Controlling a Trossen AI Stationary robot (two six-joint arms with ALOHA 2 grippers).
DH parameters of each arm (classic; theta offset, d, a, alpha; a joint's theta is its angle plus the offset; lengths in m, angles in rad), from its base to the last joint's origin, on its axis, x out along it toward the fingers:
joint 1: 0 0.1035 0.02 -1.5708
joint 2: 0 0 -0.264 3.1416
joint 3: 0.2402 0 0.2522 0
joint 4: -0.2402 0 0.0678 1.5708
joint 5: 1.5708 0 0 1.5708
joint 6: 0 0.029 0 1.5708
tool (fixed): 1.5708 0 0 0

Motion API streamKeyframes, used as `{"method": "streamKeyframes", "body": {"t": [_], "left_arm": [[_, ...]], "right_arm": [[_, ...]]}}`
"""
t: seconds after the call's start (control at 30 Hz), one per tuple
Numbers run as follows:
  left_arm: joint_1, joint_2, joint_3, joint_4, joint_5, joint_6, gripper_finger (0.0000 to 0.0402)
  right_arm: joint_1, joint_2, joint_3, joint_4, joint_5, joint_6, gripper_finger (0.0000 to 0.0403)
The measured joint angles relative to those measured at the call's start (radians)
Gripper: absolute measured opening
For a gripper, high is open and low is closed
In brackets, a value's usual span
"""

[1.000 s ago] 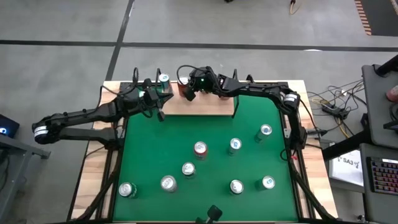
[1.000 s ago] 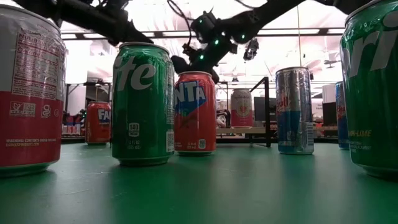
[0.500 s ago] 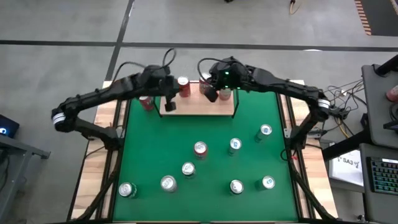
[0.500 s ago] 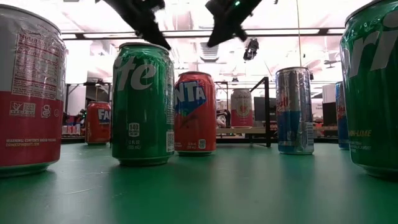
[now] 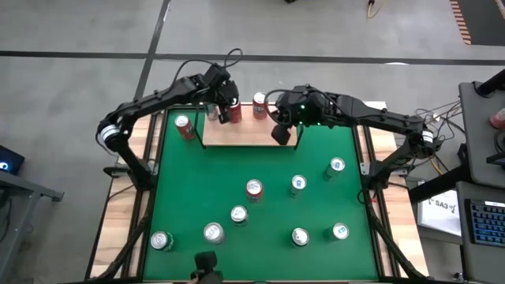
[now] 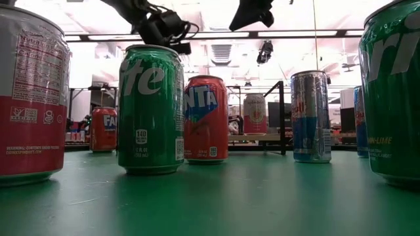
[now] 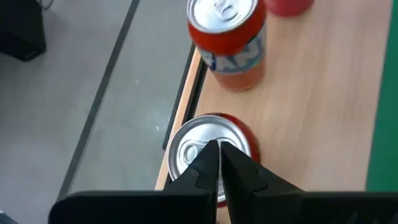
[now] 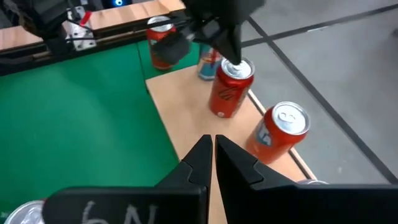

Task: Pick and place cans onto a shelf
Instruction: Put the red soda can on the shelf

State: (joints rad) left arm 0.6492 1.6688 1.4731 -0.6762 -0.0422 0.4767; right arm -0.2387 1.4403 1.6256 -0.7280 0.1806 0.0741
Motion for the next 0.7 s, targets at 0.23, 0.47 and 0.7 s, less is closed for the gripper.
{"method": "streamKeyframes", "body": {"t": [0.23,0.47,0.7], "left_arm": [[0.01,0.014,-0.01,-0.009,-0.001,-0.014,0.0],[0.011,0.007,-0.01,-0.029,-0.001,-0.054,0.0],[0.011,0.006,-0.01,-0.033,-0.002,-0.116,0.0]], "right_arm": [[0.003,0.001,-0.021,0.001,0.006,0.006,0.0012],[0.004,0.001,-0.023,0.005,0.005,0.012,0.0012],[0.004,0.002,-0.023,0.004,0.005,0.021,0.0012]]}}
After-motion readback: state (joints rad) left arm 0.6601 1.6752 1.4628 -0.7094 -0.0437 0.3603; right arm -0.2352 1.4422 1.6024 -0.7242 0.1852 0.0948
